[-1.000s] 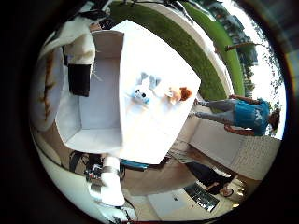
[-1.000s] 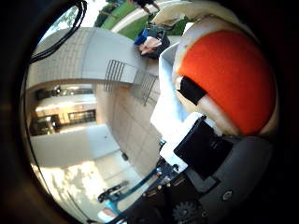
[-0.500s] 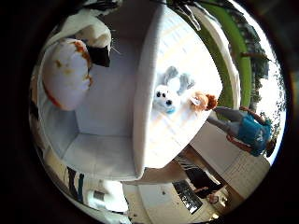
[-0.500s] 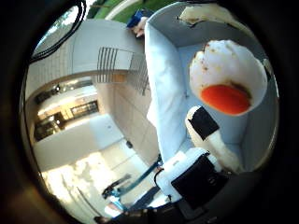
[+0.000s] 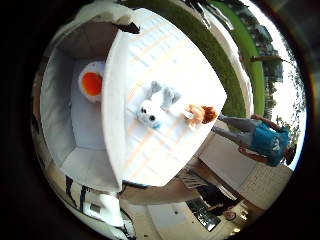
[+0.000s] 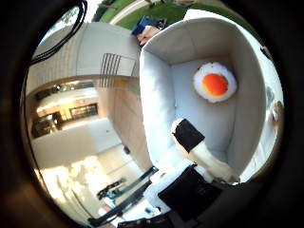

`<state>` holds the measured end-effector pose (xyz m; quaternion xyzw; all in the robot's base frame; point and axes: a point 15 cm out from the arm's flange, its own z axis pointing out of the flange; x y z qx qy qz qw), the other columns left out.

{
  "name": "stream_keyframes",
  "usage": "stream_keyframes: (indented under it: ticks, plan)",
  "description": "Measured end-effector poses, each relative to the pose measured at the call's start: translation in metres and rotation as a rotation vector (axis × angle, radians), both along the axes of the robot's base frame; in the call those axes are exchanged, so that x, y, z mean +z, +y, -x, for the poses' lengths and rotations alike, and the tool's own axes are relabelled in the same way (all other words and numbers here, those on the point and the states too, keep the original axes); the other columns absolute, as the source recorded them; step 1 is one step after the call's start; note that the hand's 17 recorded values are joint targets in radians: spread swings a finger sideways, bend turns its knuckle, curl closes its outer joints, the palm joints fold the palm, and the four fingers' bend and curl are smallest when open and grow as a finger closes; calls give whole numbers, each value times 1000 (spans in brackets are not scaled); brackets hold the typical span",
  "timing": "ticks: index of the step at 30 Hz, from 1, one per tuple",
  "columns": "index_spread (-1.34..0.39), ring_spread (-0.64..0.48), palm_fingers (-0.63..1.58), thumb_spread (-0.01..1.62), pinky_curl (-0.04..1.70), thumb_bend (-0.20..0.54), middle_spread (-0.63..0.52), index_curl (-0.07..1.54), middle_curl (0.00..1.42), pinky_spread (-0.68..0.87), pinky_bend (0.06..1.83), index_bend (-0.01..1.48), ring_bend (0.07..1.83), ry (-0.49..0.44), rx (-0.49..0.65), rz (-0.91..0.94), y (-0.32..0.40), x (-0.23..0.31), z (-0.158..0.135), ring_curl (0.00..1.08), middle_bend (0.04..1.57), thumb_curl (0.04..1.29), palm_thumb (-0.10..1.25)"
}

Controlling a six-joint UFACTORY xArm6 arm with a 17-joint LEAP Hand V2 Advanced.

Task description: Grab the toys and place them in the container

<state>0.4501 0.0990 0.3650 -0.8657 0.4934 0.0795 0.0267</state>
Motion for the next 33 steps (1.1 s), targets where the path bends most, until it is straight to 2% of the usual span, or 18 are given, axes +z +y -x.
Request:
stream_keyframes:
  ticks: [5,9,14,18,23,33]
  plan:
    - [-240,261,166,1098,337,-20,19,344,365,448,496,224,381,-90,-76,130,-76,23,-36,308,182,372,661]
    - [-210,256,174,1093,313,-27,6,354,356,434,453,203,371,-67,-126,195,-121,0,-59,310,170,389,672]
    - [-190,251,172,1093,296,-31,1,359,344,415,422,192,365,-98,-121,309,-165,-33,-92,312,165,394,669]
    - [-185,245,131,1093,286,-32,8,357,338,402,402,176,348,-32,-79,473,-206,-76,-102,315,168,387,660]
    - [-191,239,103,1093,281,-29,10,347,336,401,393,170,322,49,-34,581,-227,-122,-107,312,173,377,664]
    - [-188,236,106,1088,270,-28,-2,332,334,396,376,181,308,151,-5,666,-239,-174,-102,314,172,359,682]
